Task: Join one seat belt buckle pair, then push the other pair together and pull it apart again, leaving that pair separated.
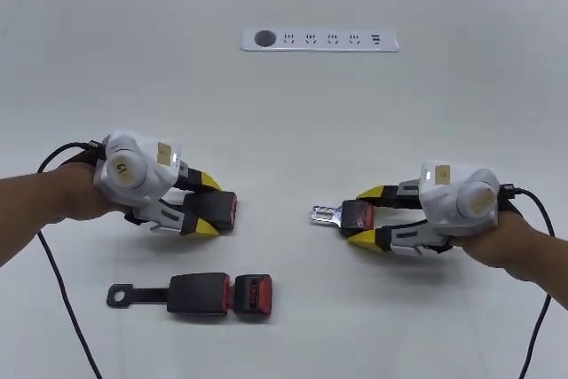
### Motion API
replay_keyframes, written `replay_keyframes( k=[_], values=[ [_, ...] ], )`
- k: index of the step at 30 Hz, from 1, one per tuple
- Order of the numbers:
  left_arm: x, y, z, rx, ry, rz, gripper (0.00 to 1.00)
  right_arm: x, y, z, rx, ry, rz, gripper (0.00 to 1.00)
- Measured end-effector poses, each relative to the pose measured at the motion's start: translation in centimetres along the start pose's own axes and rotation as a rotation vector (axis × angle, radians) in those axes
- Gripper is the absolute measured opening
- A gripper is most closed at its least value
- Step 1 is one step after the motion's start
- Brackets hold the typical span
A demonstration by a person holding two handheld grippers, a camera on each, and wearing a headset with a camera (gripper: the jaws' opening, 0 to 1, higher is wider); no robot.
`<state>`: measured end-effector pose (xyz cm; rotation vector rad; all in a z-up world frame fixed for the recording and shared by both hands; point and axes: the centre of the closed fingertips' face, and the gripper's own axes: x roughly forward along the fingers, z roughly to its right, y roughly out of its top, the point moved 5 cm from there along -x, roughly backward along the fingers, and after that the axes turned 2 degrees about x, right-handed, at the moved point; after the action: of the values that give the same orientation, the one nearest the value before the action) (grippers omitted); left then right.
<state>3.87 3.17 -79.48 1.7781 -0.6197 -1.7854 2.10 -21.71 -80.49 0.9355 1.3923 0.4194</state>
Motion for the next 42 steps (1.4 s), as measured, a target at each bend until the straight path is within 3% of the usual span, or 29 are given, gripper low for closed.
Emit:
replay_keyframes(
  k=[10, 14, 16, 17, 18, 21, 24, 26, 27, 31, 33, 36, 38, 42],
  values=[
    [0.1, 0.2, 0.0, 0.013, -0.007, -0.03, 0.38, -0.1, 0.2, -0.1, 0.042, -0.005, -0.017, 0.37],
    [0.2, 0.5, 0.1, 0.011, -0.022, -0.068, 0.4, -0.1, 0.2, -0.1, 0.04, -0.049, -0.033, 0.4],
    [0.2, 0.9, 0.5, -0.074, -0.054, -0.066, 0.45, -0.4, 0.3, 0.0, 0.044, -0.082, -0.026, 0.42],
    [0.2, 1.0, 0.2, -0.063, -0.047, -0.066, 0.48, -0.4, 0.4, 0.1, 0.046, -0.088, -0.019, 0.45],
    [0.1, 0.8, 0.2, -0.061, -0.043, -0.092, 0.53, -0.6, 0.6, 0.1, 0.058, -0.107, -0.001, 0.48],
    [-0.1, 0.8, 0.2, -0.057, -0.03, -0.096, 0.64, -1.0, 1.2, 0.4, 0.079, -0.15, 0.025, 0.58],
    [-0.8, 1.7, -0.4, -0.124, 0.038, -0.041, 0.7, -1.5, 1.5, 0.6, 0.121, -0.204, 0.039, 0.68],
    [-1.3, 1.8, -0.6, -0.154, 0.072, -0.044, 0.72, -1.9, 1.5, 0.7, 0.131, -0.238, 0.036, 0.7],
    [-1.5, 2.1, -0.6, -0.168, 0.085, -0.014, 0.74, -2.0, 1.6, 0.7, 0.14, -0.249, 0.043, 0.71],
    [-2.5, 2.7, -0.9, -0.224, 0.185, 0.043, 0.83, -2.7, 2.6, 0.5, 0.179, -0.315, 0.104, 0.81],
    [-2.8, 2.9, -0.8, -0.296, 0.225, 0.066, 0.88, -2.9, 2.8, 0.3, 0.194, -0.341, 0.117, 0.83],
    [-3.1, 3.1, -0.4, -0.323, 0.298, 0.14, 0.97, -3.2, 3.5, -0.2, 0.222, -0.375, 0.159, 0.89],
    [-3.4, 2.9, 0.0, -0.345, 0.327, 0.141, 0.99, -3.4, 3.9, -0.5, 0.22, -0.392, 0.178, 0.9],
    [-4.5, 3.2, 1.5, -0.413, 0.378, 0.192, 1.0, -3.6, 4.6, -1.4, 0.212, -0.413, 0.185, 0.93]
  ],
)
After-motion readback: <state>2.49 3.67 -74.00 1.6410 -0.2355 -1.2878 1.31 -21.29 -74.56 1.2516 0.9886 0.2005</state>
